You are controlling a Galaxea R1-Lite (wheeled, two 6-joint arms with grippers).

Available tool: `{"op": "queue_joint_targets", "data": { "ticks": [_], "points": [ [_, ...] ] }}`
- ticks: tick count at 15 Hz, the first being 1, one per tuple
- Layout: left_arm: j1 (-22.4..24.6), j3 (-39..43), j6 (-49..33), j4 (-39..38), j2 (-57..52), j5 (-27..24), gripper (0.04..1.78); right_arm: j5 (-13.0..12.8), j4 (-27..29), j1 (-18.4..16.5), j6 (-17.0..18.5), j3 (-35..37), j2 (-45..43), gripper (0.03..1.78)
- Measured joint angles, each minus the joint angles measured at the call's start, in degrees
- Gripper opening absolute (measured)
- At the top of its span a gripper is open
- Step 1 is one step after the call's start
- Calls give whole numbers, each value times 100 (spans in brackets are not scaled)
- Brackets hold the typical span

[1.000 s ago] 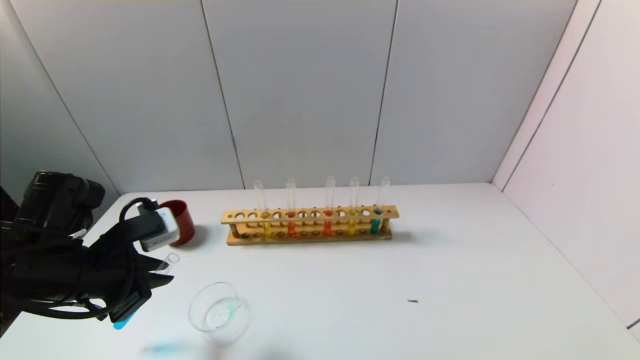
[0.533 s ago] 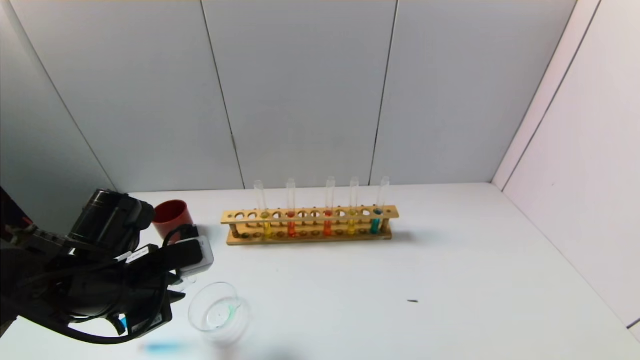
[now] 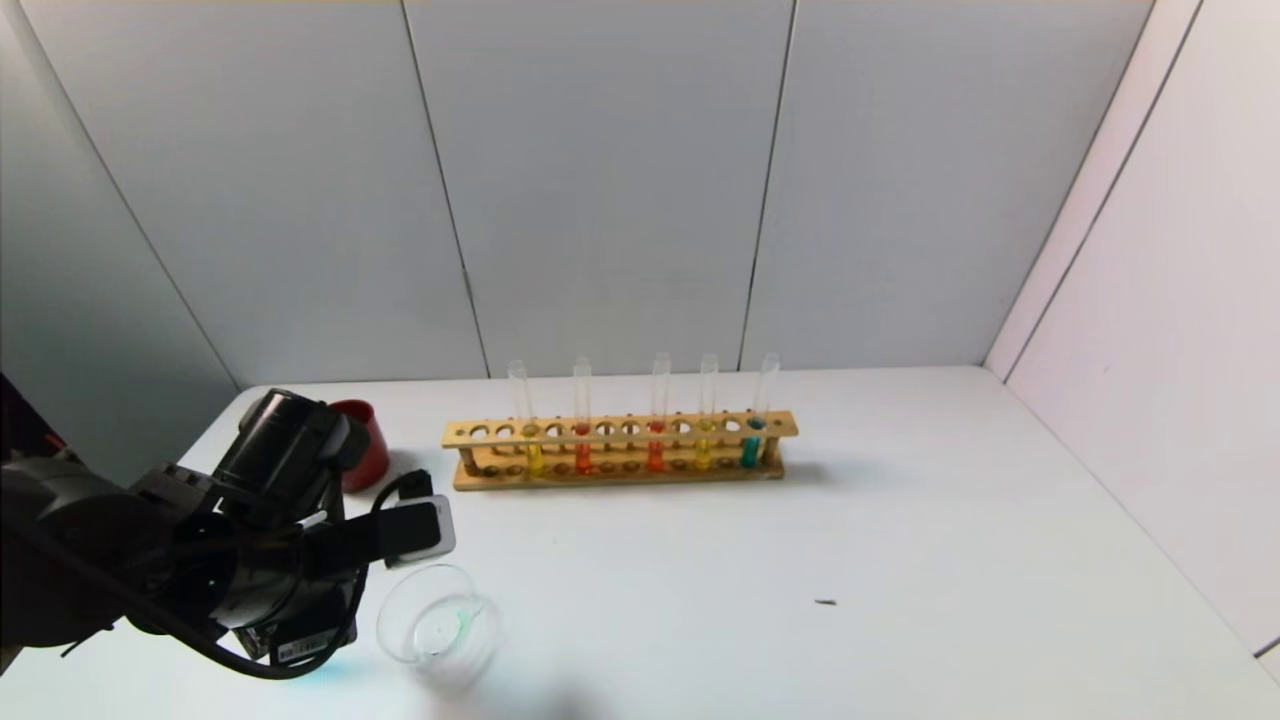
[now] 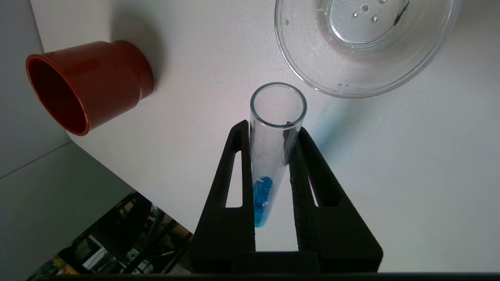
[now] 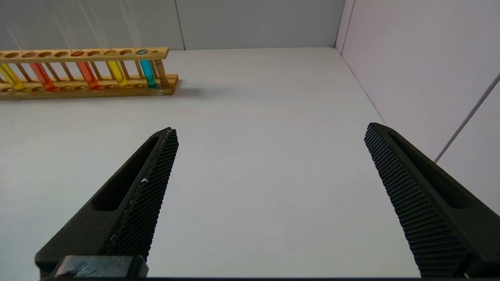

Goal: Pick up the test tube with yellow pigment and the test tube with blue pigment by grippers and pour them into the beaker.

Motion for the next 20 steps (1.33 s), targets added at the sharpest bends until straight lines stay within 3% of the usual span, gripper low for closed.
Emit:
{"op": "queue_joint_targets", "data": {
  "ticks": [7,15,20],
  "points": [
    [-807,37,91,61,116,563,33,0,2,0,0,0,0,174],
    [-896,46,262,63,364,1117,33,0,0,-2,-2,0,0,174],
    [-661,-46,321,57,679,1340,33,0,0,0,-2,0,0,174]
  ]
}}
